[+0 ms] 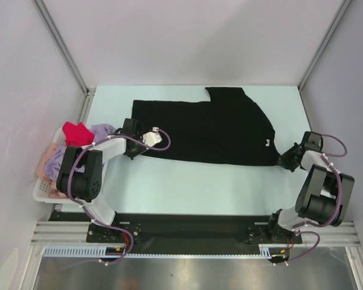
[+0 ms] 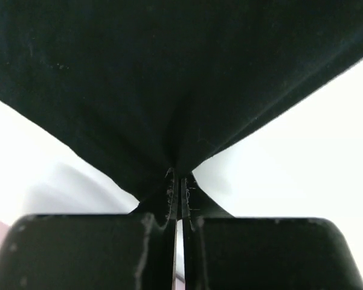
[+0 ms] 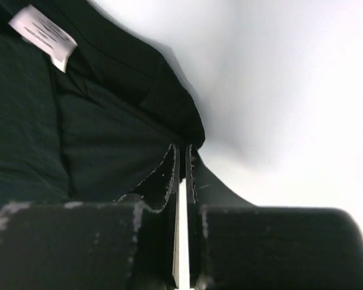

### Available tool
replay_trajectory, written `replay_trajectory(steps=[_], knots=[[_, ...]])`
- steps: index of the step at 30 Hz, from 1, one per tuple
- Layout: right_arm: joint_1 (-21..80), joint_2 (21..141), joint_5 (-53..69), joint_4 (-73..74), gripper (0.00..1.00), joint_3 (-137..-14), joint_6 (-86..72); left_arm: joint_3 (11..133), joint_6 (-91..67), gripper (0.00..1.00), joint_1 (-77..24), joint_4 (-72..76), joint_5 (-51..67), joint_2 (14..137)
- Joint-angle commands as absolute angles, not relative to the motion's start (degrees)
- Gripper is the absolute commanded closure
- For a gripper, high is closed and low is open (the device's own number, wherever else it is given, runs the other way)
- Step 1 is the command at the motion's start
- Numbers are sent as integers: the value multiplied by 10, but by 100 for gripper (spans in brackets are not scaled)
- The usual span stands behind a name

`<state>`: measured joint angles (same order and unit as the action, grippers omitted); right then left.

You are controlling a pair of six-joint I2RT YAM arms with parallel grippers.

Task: Fold and stack the t-shirts
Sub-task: Fold the tshirt

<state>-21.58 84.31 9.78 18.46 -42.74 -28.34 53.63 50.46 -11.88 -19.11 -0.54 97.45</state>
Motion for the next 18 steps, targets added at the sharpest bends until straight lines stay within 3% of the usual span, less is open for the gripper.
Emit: replay_trajectory(steps=[1, 9, 18], knots=[[-263, 789, 127, 206, 100, -420, -286, 512, 483, 100, -120, -282, 46, 939], [-413, 617, 216, 238, 100, -335, -370, 461, 499, 100, -120, -441, 138, 766], [-453, 489, 128, 346, 97, -329, -376, 462, 542, 100, -120, -563, 189, 755]])
